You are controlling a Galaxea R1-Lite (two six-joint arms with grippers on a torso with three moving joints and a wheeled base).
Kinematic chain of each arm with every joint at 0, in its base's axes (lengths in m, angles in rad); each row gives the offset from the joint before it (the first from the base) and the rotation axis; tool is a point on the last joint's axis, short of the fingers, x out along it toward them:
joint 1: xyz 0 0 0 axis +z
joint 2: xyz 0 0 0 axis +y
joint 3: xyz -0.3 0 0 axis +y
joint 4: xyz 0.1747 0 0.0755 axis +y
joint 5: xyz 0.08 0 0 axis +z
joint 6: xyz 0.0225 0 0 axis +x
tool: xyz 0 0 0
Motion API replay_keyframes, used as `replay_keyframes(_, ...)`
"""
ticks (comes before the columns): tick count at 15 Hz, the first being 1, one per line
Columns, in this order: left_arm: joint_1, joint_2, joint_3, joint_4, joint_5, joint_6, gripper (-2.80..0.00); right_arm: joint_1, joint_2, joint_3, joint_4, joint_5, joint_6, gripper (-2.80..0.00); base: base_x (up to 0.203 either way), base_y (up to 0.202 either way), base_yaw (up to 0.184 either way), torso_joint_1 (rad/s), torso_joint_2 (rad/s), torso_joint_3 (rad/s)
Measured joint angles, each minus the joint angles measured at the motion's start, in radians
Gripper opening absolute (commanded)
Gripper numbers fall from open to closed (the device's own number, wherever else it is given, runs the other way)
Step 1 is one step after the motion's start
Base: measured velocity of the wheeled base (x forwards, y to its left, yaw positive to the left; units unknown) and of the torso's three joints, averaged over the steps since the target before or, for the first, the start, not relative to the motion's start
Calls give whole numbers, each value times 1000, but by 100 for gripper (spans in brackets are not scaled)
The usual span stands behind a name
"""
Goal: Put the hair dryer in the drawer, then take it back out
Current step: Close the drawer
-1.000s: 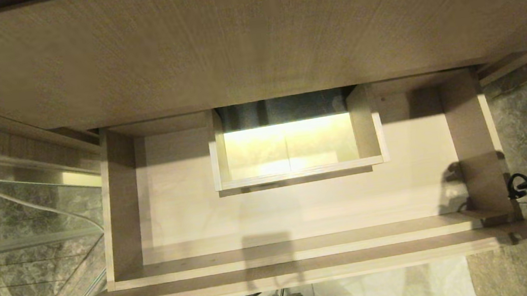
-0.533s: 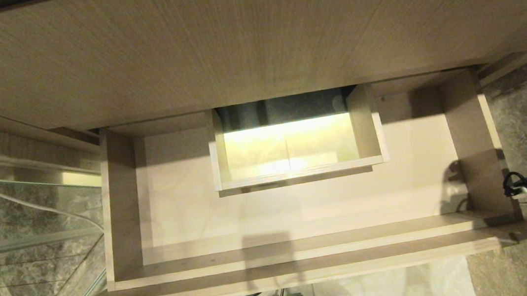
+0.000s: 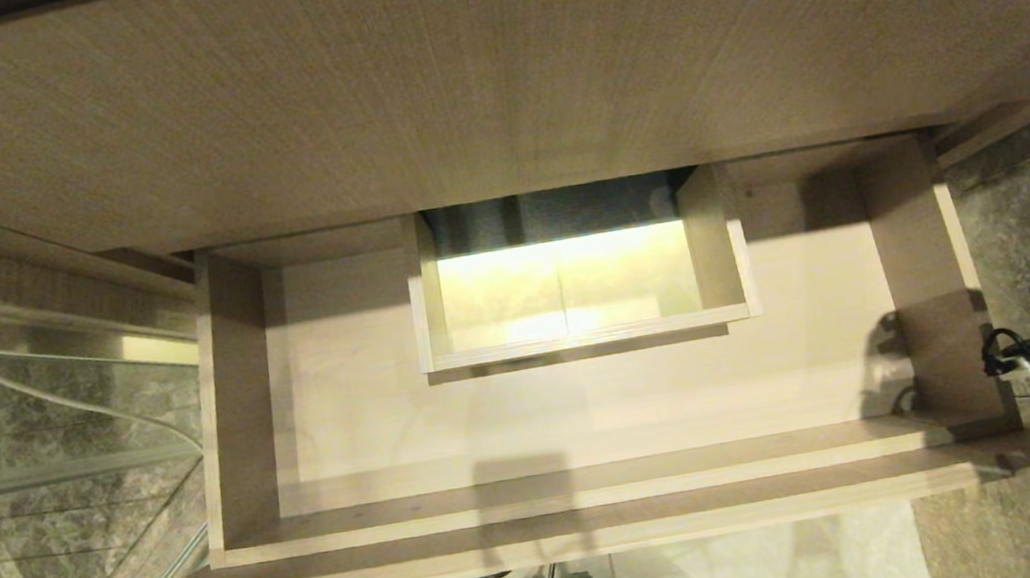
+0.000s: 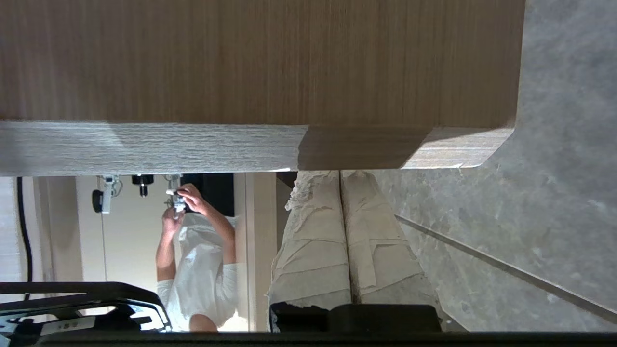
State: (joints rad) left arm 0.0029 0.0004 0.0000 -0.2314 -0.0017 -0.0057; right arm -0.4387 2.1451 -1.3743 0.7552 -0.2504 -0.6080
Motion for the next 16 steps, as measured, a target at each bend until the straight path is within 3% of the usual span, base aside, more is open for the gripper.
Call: replay_keyframes(16,-1,0,0,0,0,-1,0,4,-14,-14,-168,1,18,-280,0,0,0,0,0,0)
